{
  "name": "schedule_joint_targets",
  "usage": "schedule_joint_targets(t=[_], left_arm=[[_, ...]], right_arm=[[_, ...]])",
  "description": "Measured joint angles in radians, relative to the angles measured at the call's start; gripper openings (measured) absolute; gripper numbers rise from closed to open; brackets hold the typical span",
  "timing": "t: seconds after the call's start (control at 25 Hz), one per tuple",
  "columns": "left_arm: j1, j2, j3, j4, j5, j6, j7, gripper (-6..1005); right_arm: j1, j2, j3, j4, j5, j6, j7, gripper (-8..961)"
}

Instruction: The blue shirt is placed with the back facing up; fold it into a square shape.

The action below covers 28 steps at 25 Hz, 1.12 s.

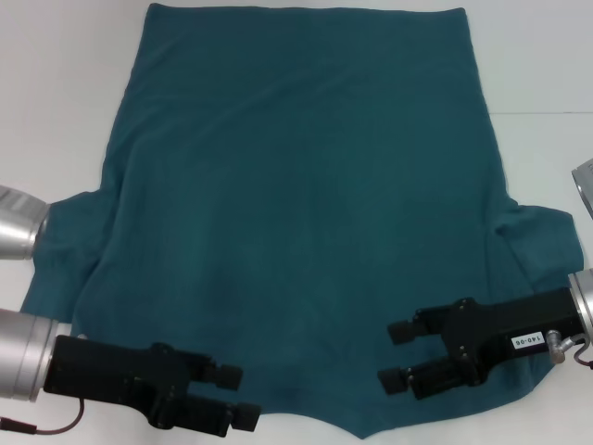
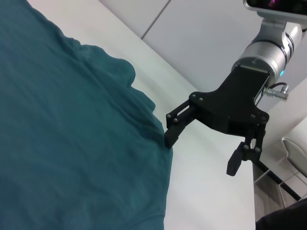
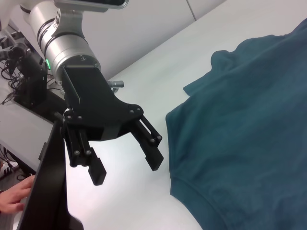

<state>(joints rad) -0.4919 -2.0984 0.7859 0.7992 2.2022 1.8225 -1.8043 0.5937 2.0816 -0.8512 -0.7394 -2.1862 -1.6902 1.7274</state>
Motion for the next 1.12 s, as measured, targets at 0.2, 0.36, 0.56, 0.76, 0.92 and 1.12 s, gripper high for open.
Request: schedule_joint_targets(t=[0.2, 0.36, 0.56, 0.76, 0.92, 1.12], left_arm=[[-0.001, 0.0, 0.002, 0.0, 0.001, -0.001, 0.0, 797], [-0.002, 0.0, 0.002, 0.0, 0.001, -0.001, 0.0, 797], [0.001, 0.0, 0.001, 0.0, 0.001, 0.0, 0.0, 798], [0.002, 0.0, -0.001, 0.0, 0.001, 0.007, -0.002, 798], [0.002, 0.002, -0.048, 0.0, -0.003, -0.014, -0.045, 798], [0.002, 0.013, -0.254, -0.001, -0.008, -0.073, -0.213, 798]], right_arm=[[0.0, 0.0, 0.0, 0.0, 0.0, 0.001, 0.001, 914], [0.0, 0.0, 0.0, 0.002, 0.0, 0.001, 0.001, 914], [0.0, 0.0, 0.0, 0.003, 0.0, 0.0, 0.001, 913], [0.0, 0.0, 0.0, 0.009, 0.0, 0.0, 0.001, 912], [0.0, 0.0, 0.04, 0.01, 0.001, 0.003, 0.026, 912], [0.021, -0.023, 0.149, 0.011, 0.019, 0.002, 0.225, 911]])
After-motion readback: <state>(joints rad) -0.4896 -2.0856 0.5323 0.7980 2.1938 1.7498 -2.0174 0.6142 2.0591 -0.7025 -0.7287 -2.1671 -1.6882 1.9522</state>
